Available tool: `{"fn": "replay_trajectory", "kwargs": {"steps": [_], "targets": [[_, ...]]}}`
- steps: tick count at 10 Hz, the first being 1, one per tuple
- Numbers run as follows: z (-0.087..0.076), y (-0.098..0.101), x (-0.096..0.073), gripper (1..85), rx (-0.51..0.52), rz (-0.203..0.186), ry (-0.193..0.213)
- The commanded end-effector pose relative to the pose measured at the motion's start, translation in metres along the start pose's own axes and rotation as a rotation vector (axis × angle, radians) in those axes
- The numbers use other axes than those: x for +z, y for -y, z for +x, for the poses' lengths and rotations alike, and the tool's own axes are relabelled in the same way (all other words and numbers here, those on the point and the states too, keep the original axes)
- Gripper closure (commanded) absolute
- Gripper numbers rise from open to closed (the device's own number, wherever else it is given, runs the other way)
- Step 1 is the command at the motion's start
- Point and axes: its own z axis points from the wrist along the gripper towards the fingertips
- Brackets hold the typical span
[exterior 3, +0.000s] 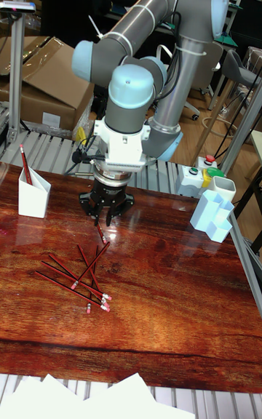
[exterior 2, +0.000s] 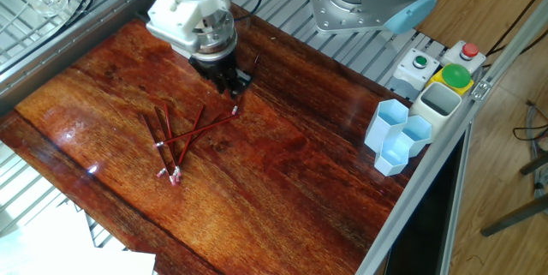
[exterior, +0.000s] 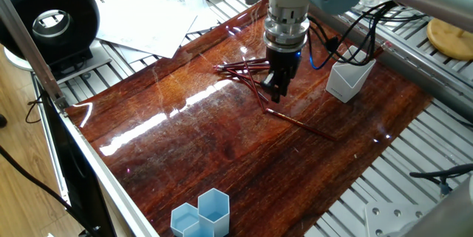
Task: Put the pen into the pen holder
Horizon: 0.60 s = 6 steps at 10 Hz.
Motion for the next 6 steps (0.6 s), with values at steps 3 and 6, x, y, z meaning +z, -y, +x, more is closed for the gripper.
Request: {"fn": "replay_trajectory", "kwargs": {"steps": [3,6], "targets": [[0.028,-0.014,-0.003,51.7,-0.080,-0.059,-0.109],[0.000,-0.021,0.055,51.3,-0.048,0.011,-0.095]]}}
